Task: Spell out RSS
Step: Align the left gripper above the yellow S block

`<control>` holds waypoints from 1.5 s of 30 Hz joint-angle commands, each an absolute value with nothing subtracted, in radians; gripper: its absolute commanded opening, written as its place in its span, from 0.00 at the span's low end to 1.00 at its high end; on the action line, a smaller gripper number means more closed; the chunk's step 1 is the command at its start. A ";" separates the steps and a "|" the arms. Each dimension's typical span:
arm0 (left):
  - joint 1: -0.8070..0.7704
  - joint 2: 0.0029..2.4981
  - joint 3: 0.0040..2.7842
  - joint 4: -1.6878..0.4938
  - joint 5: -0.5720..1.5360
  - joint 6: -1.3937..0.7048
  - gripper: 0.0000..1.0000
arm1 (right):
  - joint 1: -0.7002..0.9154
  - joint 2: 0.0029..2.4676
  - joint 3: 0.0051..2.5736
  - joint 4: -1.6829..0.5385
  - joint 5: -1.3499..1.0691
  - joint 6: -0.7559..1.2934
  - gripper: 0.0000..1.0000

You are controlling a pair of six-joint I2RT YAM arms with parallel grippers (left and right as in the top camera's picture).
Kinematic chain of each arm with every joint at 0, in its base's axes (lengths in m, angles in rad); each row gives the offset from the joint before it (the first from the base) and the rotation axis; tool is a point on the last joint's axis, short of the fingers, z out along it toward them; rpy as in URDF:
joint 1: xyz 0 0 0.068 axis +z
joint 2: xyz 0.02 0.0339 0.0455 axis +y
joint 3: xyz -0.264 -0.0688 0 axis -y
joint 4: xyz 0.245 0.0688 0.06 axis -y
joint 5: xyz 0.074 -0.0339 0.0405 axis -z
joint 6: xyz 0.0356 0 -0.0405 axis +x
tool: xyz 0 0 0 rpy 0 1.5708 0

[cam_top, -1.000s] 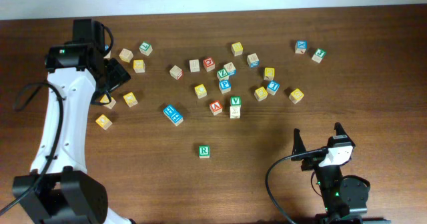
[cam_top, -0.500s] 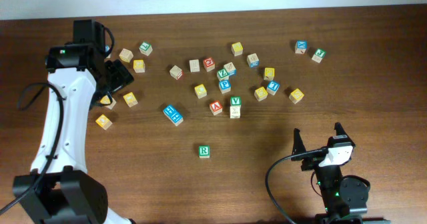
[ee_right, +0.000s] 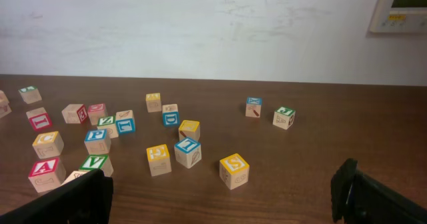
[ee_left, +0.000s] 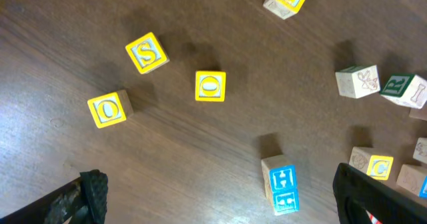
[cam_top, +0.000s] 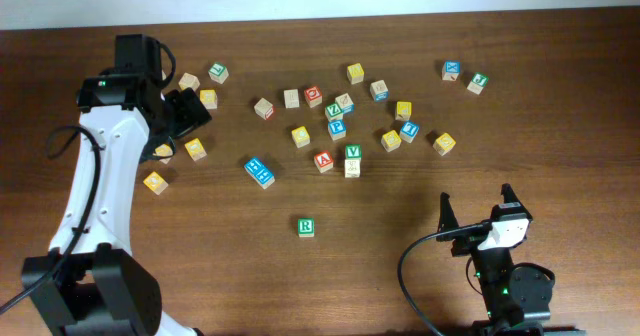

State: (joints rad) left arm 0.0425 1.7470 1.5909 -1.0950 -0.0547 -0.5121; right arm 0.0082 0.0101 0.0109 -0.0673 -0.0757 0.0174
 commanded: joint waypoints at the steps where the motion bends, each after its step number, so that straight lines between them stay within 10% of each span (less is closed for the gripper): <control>1: 0.046 1.752 1.586 -1.076 -0.045 -0.496 0.99 | 0.013 0.004 0.006 -0.074 -0.075 0.011 0.98; 25: 0.034 1.765 1.600 -1.042 0.043 -0.507 0.99 | 0.013 0.004 0.006 -0.074 -0.075 0.011 0.98; 36: 0.414 1.628 1.618 -1.232 0.087 -0.568 0.99 | 0.013 0.004 0.006 -0.074 -0.075 0.011 0.98; 45: 0.368 1.630 1.618 -1.193 0.088 -0.551 0.99 | 0.013 0.004 0.006 -0.074 -0.075 0.011 0.98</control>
